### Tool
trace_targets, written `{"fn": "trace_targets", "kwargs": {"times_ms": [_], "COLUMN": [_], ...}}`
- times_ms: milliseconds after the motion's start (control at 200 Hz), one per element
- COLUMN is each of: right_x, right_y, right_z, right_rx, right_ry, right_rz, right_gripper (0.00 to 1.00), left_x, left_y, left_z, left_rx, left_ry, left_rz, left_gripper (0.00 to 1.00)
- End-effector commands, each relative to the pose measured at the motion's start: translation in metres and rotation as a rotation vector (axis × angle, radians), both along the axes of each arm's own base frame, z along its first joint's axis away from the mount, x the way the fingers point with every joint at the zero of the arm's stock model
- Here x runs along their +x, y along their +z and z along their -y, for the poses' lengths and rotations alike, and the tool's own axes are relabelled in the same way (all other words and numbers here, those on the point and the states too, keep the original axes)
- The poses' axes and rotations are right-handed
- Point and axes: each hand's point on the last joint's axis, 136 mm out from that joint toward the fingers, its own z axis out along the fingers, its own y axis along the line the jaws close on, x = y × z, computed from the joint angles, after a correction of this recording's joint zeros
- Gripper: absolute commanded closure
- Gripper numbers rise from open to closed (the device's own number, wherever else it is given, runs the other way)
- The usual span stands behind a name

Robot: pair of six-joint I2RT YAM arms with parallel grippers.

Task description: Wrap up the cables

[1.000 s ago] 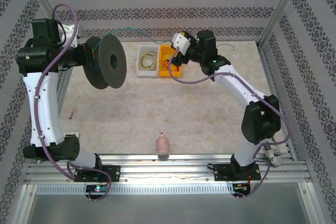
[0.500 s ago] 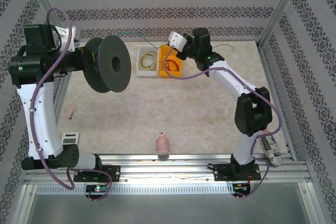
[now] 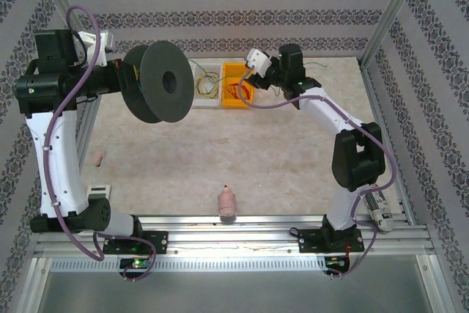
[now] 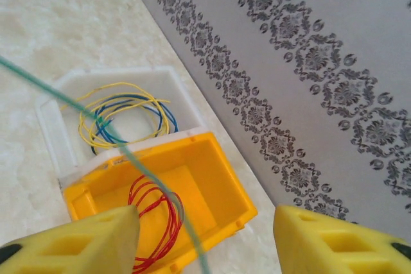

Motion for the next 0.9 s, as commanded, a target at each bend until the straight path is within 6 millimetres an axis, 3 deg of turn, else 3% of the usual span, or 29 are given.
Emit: {"fn": "trace_targets", "kwargs": {"times_ms": [0,155,290,410,719,894], "right_x": [-0.014,-0.012,-0.025,-0.029,0.004,0.028], "right_y": [0.041,0.035,0.03,0.006,-0.05,-0.075], "right_z": [0.008,0.019,0.02,0.023,0.024,0.023], "right_rx": [0.066,0.086,0.151,0.131,0.093,0.072], "right_ry": [0.037,0.036,0.108,0.132,0.099,0.052], "right_rz": [0.046,0.011,-0.052,-0.092,-0.16,-0.19], "right_gripper": [0.32,0.23,0.19,0.17,0.18,0.24], "left_x": [0.003,-0.002,-0.001,0.002,0.007,0.012], "left_y": [0.031,0.038,0.043,0.047,0.051,0.06], "left_z": [0.012,0.012,0.013,0.014,0.015,0.017], "left_rx": [-0.036,-0.032,-0.032,-0.044,-0.067,-0.107], "left_ry": [-0.048,-0.052,-0.055,-0.056,-0.056,-0.059], "left_rz": [0.119,0.141,0.15,0.159,0.163,0.189], "left_gripper": [1.0,1.0,1.0,1.0,1.0,1.0]}}
